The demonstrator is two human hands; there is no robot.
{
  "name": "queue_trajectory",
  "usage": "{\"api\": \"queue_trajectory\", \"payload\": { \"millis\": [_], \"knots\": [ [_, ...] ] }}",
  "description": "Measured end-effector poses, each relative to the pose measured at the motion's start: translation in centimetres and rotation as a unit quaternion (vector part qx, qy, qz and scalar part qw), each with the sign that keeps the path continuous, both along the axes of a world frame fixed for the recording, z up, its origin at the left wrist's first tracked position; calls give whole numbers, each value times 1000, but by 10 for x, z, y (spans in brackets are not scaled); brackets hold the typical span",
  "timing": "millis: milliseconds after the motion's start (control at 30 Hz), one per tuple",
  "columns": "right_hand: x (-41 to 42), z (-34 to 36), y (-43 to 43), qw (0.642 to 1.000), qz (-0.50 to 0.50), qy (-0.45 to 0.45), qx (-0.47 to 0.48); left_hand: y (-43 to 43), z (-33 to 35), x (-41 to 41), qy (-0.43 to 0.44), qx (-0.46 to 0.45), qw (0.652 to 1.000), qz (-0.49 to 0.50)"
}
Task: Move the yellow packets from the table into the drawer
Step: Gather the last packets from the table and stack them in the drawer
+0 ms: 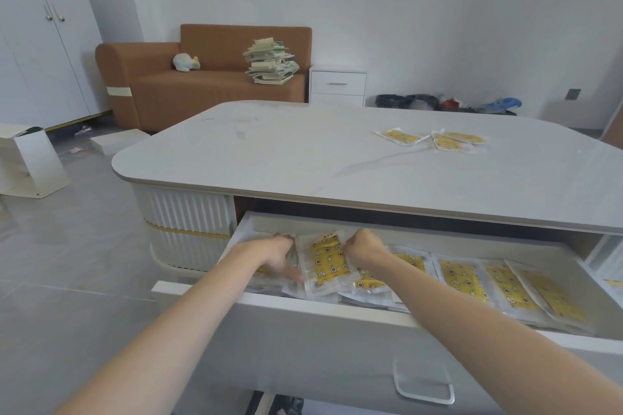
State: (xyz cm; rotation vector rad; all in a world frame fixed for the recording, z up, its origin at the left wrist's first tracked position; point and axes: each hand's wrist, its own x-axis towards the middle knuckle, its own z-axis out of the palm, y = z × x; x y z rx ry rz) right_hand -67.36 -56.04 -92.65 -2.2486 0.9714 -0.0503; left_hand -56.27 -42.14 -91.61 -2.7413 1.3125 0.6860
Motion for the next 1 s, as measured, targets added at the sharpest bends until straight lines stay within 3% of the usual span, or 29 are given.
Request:
{"api": "queue_trajectory", "payload": {
  "millis": [100,167,367,433,733,1000],
  "knots": [
    [-1,-3,-10,992,-53,-42,108,1,0,-1,2,11,1000,-7],
    [-2,-4,-12,990,-57,-49,117,4,0,-3,0,19,1000,-6],
    [-4,4,-1,997,-17,-36,-73,2,3,-10,-4,2,1000,-10],
    [-5,9,1,995,-6,-39,-91,0,2,-12,-4,0,1000,-20],
    [-46,28,-34,996,-36,41,76,-23,8,-28,-26,37,997,-66],
    [-60,12,-57,978,-125,-27,166,-50,8,-45,-55,88,987,-120]
  ]
}}
